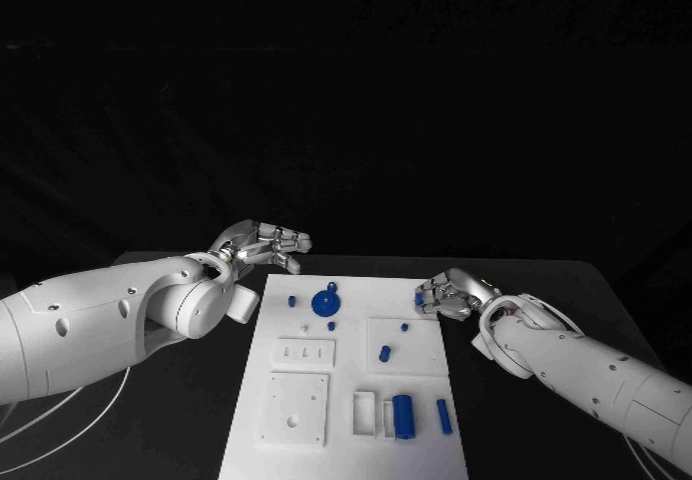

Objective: Assemble the parts on the task board

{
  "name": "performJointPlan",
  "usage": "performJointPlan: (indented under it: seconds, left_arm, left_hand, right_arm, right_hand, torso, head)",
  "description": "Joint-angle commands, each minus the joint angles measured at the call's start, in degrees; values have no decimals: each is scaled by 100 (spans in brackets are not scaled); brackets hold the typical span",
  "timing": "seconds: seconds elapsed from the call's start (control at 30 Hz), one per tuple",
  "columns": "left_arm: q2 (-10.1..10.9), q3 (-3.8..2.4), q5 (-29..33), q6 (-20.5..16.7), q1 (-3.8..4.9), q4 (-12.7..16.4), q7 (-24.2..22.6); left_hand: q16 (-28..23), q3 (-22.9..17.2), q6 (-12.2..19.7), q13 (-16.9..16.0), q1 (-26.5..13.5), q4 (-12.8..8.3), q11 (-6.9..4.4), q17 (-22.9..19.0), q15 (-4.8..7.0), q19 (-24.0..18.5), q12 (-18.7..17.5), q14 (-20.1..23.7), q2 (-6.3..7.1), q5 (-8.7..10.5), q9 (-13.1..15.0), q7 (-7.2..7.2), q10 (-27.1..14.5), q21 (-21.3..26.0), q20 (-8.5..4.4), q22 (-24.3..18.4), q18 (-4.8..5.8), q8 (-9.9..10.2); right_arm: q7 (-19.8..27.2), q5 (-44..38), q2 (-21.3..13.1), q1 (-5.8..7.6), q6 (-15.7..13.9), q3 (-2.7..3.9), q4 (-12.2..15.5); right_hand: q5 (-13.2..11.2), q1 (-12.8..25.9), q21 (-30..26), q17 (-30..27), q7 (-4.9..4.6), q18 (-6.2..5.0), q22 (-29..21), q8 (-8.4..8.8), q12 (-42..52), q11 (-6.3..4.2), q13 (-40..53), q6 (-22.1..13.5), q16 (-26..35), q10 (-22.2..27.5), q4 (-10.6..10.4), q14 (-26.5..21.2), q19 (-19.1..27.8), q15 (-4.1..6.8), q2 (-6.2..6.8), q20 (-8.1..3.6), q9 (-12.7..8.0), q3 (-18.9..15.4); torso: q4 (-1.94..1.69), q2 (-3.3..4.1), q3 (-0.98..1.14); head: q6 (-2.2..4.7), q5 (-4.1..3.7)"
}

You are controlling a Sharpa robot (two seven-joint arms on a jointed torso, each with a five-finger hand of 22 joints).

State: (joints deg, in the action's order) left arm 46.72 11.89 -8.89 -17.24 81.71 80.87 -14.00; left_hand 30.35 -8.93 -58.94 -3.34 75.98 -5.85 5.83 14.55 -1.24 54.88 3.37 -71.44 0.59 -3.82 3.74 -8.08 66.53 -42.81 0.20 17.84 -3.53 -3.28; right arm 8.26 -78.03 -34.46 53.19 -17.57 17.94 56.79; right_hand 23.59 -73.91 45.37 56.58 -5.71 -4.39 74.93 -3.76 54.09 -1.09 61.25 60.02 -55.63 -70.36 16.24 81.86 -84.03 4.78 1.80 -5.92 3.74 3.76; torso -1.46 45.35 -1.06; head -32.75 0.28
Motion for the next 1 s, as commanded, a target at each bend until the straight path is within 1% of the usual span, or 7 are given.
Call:
performJointPlan:
  seconds: [0.03,0.1,0.3,0.37,0.53,0.73,1.0]
  left_arm:
    - [-6,-4,-26,98,2,9,-8]
    - [-6,-4,-27,100,2,9,-6]
    - [1,-4,-29,99,2,11,-1]
    - [3,-4,-34,100,2,12,1]
    - [5,-4,-41,103,2,13,6]
    - [5,-4,-49,113,2,13,12]
    - [-12,-5,-123,180,2,-18,64]
  left_hand:
    - [-28,14,40,-8,8,-7,-3,-4,-20,-23,13,2,-15,-32,5,1,-49,-19,19,-7,-96,-31]
    - [-28,14,40,-8,8,-7,-3,-4,-20,-23,13,2,-15,-32,5,1,-49,-19,19,-7,-96,-31]
    - [-28,14,40,-8,8,-7,-3,-4,-20,-23,13,2,-15,-32,5,1,-49,-19,19,-7,-96,-31]
    - [-28,14,40,-8,8,-7,-3,-4,-20,-23,13,2,-15,-32,5,1,-49,-19,19,-7,-96,-31]
    - [-28,14,40,-8,8,-7,-3,-4,-20,-23,13,2,-15,-32,5,1,-49,-19,19,-7,-96,-31]
    - [-25,18,33,-9,18,-9,-8,-6,-17,-29,15,1,-24,-32,5,4,-32,-30,18,-8,-97,-32]
    - [-16,-11,9,-9,11,1,-73,1,9,-38,20,6,-45,-30,6,26,203,-42,-1,-4,-80,-33]
  right_arm:
    - [-10,16,15,-25,39,-10,-18]
    - [-11,19,20,-28,42,-10,-23]
    - [-12,21,23,-41,49,-11,-35]
    - [-15,22,22,-45,47,-11,-38]
    - [-20,22,21,-52,23,-12,-39]
    - [-13,57,26,-59,-89,-12,-29]
    - [-94,126,5,-62,-238,-12,39]
  right_hand:
    - [-61,22,24,2,3,-23,547,20,38,41,10,83,-22,8,1,-5,-100,-31,-54,34,0,87]
    - [-196,9,38,5,13,-21,550,19,50,42,19,199,-25,7,5,-2,-103,-29,-78,32,2,171]
    - [-354,73,58,14,37,-19,551,20,74,40,35,420,-33,8,4,1,-99,-26,-90,30,4,471]
    - [-427,71,65,16,86,-17,552,2,79,15,39,564,-33,8,-1,1,-99,-13,-127,23,27,527]
    - [-644,71,73,25,144,1,552,8,78,-17,44,796,-36,5,0,4,-95,15,-181,-5,49,677]
    - [-734,108,128,61,205,31,561,9,103,-46,61,1044,-66,-41,-11,25,-109,46,-220,-39,87,780]
    - [-757,163,167,127,224,42,566,10,121,-62,80,1094,-116,-88,-25,44,-122,58,-208,-59,103,830]
  torso:
    - [-1,0,1]
    - [-2,1,0]
    - [2,3,0]
    - [2,3,0]
    - [2,1,5]
    - [5,1,8]
    - [15,-5,9]
  head:
    - [0,5]
    - [-3,4]
    - [-12,11]
    - [-13,13]
    - [-17,7]
    - [-21,6]
    - [-13,5]
